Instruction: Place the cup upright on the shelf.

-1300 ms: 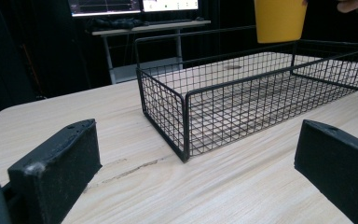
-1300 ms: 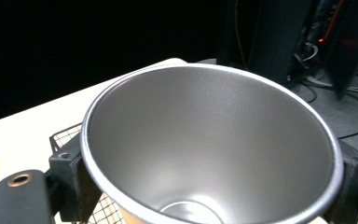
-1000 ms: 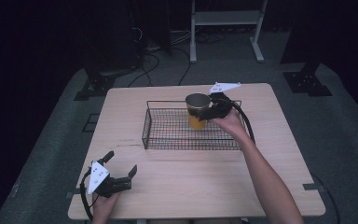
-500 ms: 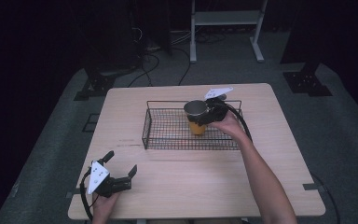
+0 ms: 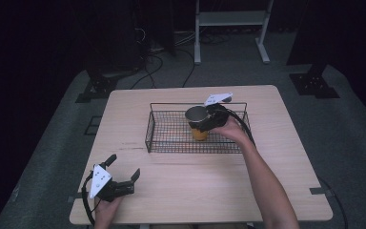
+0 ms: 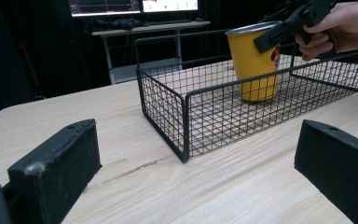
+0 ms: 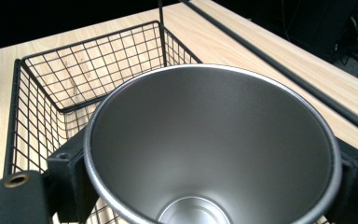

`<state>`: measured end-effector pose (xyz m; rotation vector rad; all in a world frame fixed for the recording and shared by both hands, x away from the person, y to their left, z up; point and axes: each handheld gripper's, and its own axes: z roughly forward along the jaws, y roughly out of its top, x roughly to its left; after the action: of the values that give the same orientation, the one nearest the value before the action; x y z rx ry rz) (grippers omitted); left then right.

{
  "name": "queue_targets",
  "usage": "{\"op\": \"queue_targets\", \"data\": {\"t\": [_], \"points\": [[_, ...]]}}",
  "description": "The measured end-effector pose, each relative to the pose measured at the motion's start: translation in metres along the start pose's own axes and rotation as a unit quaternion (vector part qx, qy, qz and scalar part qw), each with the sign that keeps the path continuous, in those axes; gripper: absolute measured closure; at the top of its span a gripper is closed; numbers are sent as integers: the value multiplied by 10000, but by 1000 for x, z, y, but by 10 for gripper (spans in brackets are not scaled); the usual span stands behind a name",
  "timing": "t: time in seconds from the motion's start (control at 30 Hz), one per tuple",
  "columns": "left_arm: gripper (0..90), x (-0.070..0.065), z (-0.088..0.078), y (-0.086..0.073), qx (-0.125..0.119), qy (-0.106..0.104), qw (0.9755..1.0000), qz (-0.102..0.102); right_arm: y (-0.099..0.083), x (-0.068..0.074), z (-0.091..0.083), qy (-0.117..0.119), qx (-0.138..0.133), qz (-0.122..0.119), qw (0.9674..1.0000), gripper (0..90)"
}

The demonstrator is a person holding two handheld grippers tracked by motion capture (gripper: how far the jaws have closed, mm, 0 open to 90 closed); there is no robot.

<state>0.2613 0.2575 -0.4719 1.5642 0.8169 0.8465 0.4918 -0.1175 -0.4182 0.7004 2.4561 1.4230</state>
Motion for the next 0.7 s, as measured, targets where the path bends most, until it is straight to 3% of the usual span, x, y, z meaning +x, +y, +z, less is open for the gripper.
{"op": "queue_targets", "data": {"t": [0.7], "points": [[0,0,0,0,2,6,10000,-3,0,0,-2,-107,31,-91,9999,25]]}}
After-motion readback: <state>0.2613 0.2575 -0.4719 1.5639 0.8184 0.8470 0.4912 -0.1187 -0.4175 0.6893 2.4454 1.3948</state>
